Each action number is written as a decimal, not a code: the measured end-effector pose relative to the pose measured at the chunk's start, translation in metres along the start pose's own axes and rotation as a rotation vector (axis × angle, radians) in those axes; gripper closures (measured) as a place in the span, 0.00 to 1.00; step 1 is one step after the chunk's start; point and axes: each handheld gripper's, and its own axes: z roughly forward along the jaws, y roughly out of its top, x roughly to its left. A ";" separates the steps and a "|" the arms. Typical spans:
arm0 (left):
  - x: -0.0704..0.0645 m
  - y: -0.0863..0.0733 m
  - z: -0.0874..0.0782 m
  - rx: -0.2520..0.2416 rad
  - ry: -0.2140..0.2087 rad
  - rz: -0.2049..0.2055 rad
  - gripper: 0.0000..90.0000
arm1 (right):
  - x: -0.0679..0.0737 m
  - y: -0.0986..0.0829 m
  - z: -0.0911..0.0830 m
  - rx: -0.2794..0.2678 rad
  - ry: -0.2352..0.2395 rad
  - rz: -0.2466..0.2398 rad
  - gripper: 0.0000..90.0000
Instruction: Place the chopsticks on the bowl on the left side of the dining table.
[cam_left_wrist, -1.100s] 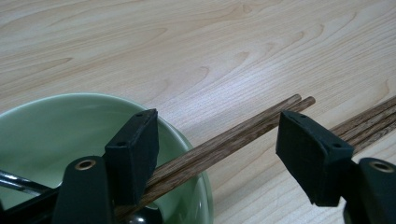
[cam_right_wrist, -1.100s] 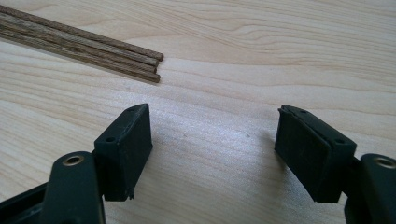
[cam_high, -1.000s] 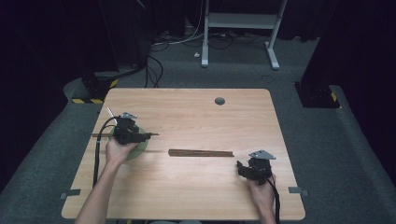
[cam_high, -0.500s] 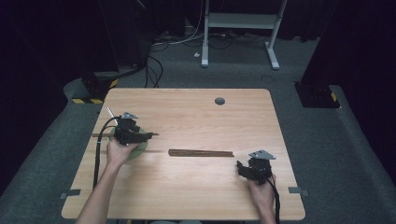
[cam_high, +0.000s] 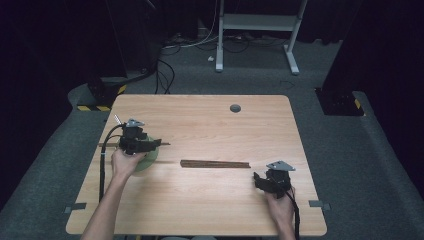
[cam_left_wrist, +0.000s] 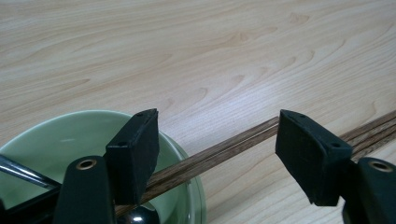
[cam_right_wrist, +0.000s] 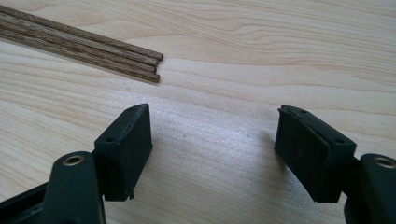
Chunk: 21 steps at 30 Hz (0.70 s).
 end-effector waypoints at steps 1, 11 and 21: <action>0.000 0.000 -0.001 -0.002 0.000 -0.002 0.34 | 0.000 0.000 0.000 0.000 0.000 0.000 0.30; 0.003 0.001 -0.012 -0.019 0.043 -0.030 0.25 | 0.000 0.000 0.000 0.000 0.000 0.000 0.30; 0.009 -0.004 -0.028 -0.089 0.039 -0.081 0.25 | 0.000 0.000 0.000 0.000 0.000 0.000 0.30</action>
